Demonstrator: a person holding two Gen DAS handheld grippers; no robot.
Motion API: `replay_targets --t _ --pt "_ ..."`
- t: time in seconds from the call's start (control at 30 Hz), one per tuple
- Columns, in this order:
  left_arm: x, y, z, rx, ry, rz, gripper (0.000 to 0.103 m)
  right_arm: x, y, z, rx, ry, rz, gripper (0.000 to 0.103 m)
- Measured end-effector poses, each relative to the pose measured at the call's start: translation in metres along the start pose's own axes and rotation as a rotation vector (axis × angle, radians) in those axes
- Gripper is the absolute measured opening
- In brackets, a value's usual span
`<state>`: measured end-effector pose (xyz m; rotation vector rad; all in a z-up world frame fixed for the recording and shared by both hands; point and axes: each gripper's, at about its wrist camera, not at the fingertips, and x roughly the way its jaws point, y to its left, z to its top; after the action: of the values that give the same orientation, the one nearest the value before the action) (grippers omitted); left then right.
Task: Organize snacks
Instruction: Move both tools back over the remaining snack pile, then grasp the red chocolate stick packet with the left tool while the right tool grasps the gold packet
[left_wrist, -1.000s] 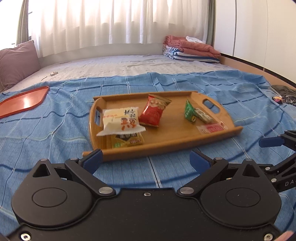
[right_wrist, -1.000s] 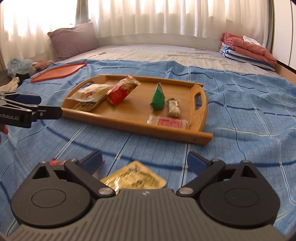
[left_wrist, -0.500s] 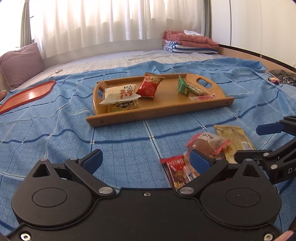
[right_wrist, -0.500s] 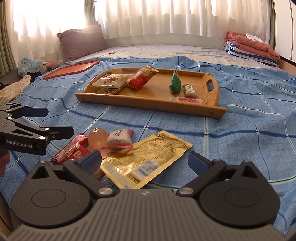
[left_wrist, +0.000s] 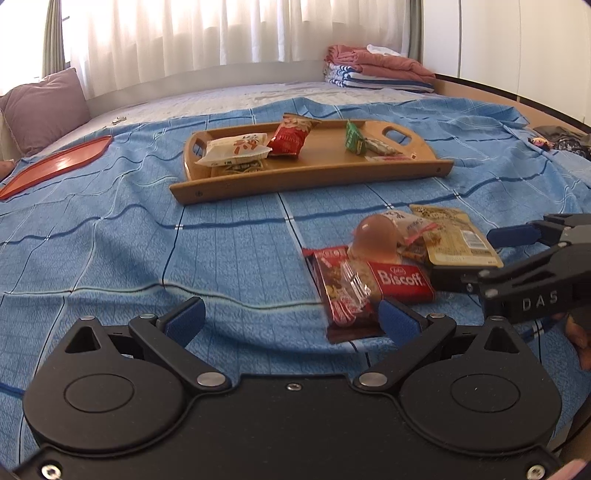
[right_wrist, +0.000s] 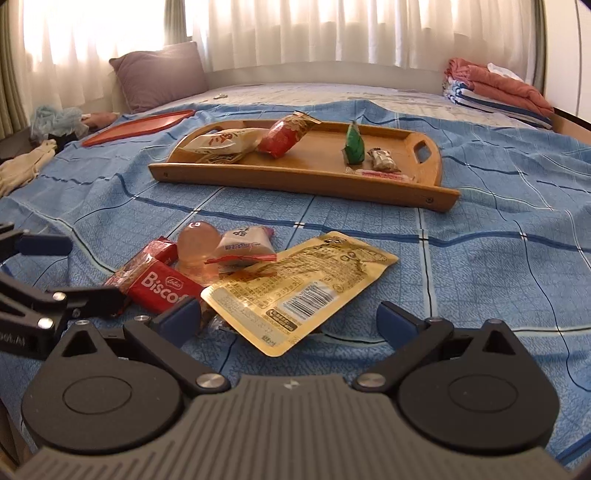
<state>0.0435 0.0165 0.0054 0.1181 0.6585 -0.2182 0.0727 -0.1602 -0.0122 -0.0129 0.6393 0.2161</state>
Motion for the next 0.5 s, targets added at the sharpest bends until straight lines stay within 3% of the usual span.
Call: replay_targets --t 0.2,0.33,0.5 --pt "0.002 -0.002 -0.004 -0.029 0.006 0.002 0.099 -0.001 -0.001 -0.002 0.011 -0.016 -0.007 0.103" --pt "0.000 -0.002 0.001 -0.048 -0.022 0.070 0.086 -0.007 0.000 -0.001 0.018 -0.051 -0.085 0.103" --pt "0.002 0.003 0.005 -0.024 -0.035 0.130 0.084 -0.011 -0.017 -0.001 0.105 -0.055 -0.182 0.103"
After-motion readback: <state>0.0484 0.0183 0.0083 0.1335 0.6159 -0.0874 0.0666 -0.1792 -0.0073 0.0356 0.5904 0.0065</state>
